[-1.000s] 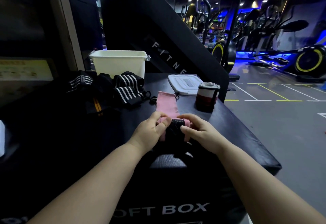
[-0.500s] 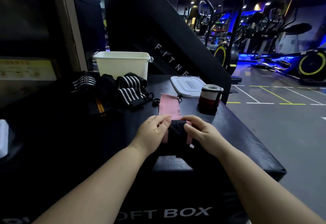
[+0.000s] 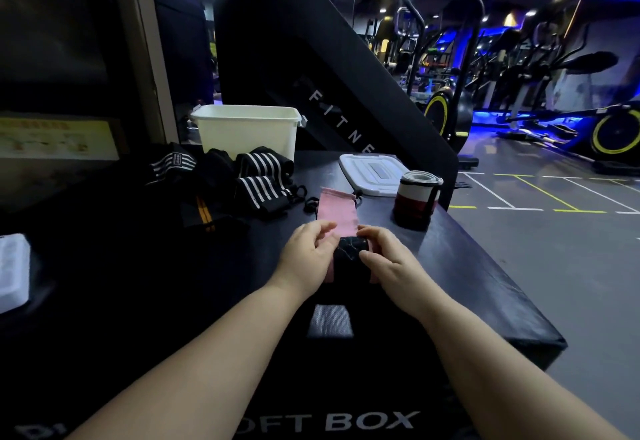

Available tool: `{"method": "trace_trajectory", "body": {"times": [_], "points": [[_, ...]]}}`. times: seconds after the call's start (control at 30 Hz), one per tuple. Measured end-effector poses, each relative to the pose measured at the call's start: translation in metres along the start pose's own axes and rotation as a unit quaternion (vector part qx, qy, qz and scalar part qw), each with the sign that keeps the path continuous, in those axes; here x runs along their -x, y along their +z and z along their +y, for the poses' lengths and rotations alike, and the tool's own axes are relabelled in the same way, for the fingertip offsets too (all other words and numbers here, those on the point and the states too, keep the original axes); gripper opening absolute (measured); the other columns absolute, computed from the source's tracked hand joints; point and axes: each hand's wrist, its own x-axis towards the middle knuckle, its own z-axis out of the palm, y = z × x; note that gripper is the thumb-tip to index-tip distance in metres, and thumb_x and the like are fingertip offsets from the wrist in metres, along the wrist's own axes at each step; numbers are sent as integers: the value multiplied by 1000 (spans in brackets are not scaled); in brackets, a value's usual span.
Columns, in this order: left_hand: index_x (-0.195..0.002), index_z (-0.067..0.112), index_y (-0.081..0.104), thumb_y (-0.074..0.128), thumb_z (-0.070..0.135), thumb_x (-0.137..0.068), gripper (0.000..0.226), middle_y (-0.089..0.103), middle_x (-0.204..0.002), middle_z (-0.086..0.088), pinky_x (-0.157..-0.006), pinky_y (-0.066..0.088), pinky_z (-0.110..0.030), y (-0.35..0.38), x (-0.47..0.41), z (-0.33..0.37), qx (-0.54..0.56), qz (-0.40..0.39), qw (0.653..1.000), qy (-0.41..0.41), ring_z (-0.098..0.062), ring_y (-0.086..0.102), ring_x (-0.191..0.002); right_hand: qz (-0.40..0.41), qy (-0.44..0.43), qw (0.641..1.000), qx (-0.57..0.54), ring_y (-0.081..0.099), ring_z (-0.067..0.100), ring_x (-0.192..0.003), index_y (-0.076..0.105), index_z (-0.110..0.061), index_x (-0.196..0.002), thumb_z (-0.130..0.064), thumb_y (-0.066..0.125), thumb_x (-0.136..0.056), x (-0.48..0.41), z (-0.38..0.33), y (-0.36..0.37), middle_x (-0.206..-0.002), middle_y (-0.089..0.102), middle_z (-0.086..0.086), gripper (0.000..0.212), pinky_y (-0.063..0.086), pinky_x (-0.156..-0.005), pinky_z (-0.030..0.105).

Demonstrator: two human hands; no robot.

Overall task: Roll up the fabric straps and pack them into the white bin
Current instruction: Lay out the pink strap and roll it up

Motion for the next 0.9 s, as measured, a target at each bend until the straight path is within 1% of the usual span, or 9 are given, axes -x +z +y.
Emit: {"method": "trace_trajectory", "body": {"times": [0.1,0.23,0.4,0.47,0.57,0.63,0.67,0.77,0.9], "points": [[-111,15,64,46,14,-101,21,65,-109,-9,-79,48,-25,11,4,12,233,-18,963,-136,-14,59,-91,27,56,993,-98,50,17,-119,53,-21,-121,-28,45,-70,-4,-8,12,-131,53,3,52,41,-105,41],[-99,18,61,42,14,-103,19,62,-98,-8,-72,48,-26,16,6,23,312,-1,934,-174,-18,58,-88,18,73,979,-189,48,8,-123,39,-29,-136,-41,49,-76,-3,-10,17,-134,48,-10,62,40,-107,35],[-112,12,59,42,17,-103,20,59,-98,-5,-72,48,-30,19,4,25,296,10,938,-182,-20,56,-90,-24,87,967,-240,55,15,-122,43,-51,-125,-46,59,-73,-8,-1,17,-134,54,-2,54,41,-108,39],[-109,13,58,41,17,-103,18,59,-94,-4,-78,50,-34,19,2,24,290,3,941,-176,-20,55,-90,-26,100,963,-248,58,20,-116,45,-48,-125,-41,57,-67,-8,-1,15,-131,58,5,60,46,-100,40],[-105,16,55,41,20,-103,15,55,-87,-2,-58,43,-25,19,1,25,246,-7,954,-169,-17,52,-78,-34,102,978,-180,54,21,-116,45,-44,-124,-43,56,-62,-8,-4,10,-134,52,9,63,45,-98,43],[-106,15,53,40,23,-103,15,52,-81,0,-48,38,-20,18,2,25,224,-10,959,-173,-13,48,-67,-44,92,989,-106,48,19,-123,44,-36,-129,-36,61,-76,-7,-6,7,-139,46,7,55,39,-107,39],[-105,16,52,40,24,-103,14,51,-79,0,-46,37,-19,17,3,25,213,-10,961,-173,-12,47,-64,-48,77,994,-66,45,15,-122,43,-27,-134,-27,59,-87,-6,-7,5,-137,43,5,49,36,-106,28],[-101,18,50,41,30,-102,16,51,-80,-2,-59,39,-24,17,-2,18,149,-15,976,-161,-15,47,-68,-22,32,998,40,38,6,-112,42,-13,-137,-16,54,-98,-5,-3,3,-126,42,0,41,27,-85,2],[-104,19,51,43,39,-100,22,57,-92,-5,-71,43,-31,11,-5,16,88,-37,985,-146,-20,53,-82,41,-1,997,62,48,11,-97,52,-13,-123,-21,60,-93,-2,-4,6,-103,52,-4,32,33,-81,19]]}}
